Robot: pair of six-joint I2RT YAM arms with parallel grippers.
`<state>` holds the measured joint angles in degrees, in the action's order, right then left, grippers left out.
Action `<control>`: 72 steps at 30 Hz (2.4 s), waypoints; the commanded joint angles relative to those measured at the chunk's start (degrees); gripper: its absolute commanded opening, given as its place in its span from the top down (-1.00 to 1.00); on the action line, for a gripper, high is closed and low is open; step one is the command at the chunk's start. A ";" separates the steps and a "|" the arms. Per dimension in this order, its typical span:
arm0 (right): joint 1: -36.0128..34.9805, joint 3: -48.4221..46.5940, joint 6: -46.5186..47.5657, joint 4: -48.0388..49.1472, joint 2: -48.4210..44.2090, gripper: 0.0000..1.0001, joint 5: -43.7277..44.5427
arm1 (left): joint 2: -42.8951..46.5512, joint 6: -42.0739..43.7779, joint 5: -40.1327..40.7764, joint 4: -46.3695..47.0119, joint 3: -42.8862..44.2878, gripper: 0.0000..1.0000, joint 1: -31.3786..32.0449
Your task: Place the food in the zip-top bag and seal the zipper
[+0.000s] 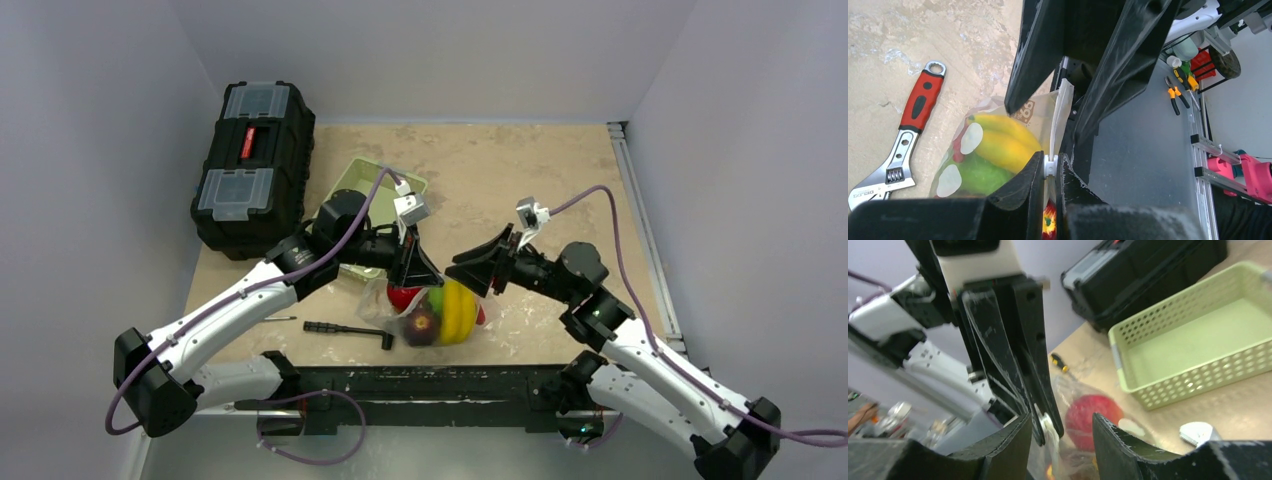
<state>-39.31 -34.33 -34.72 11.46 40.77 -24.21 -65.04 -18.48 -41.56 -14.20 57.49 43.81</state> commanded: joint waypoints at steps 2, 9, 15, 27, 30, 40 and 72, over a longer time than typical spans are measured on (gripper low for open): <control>0.20 3.43 -3.92 15.17 2.78 0.09 -12.19 | 1.38 -0.68 -1.96 3.39 -0.33 1.00 -0.34; 1.15 5.20 -3.56 17.16 3.00 0.74 -11.93 | 2.17 -0.94 -2.93 4.15 -0.75 1.00 -0.38; 1.23 4.80 -2.44 12.07 1.37 1.00 -4.61 | 1.74 -1.58 -2.95 4.18 -0.74 1.00 -0.39; 1.17 1.63 1.13 -8.53 -9.43 1.00 29.93 | -0.83 0.63 -1.61 -3.91 2.43 1.00 -0.82; 1.17 2.64 -0.16 -9.81 -11.97 1.00 33.98 | -0.47 1.89 -1.07 -5.58 2.22 1.00 -1.09; 1.21 -4.47 10.41 -15.97 -9.49 1.00 24.08 | 0.54 3.37 -1.53 -8.71 0.90 1.00 -1.30; 1.09 -32.68 39.62 -50.45 20.73 0.03 -24.51 | 0.64 15.26 -12.78 -9.71 2.97 1.00 -1.67</control>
<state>-38.17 -64.29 2.74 -37.28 60.60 -42.11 -65.76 -4.89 -51.66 -25.43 59.79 42.39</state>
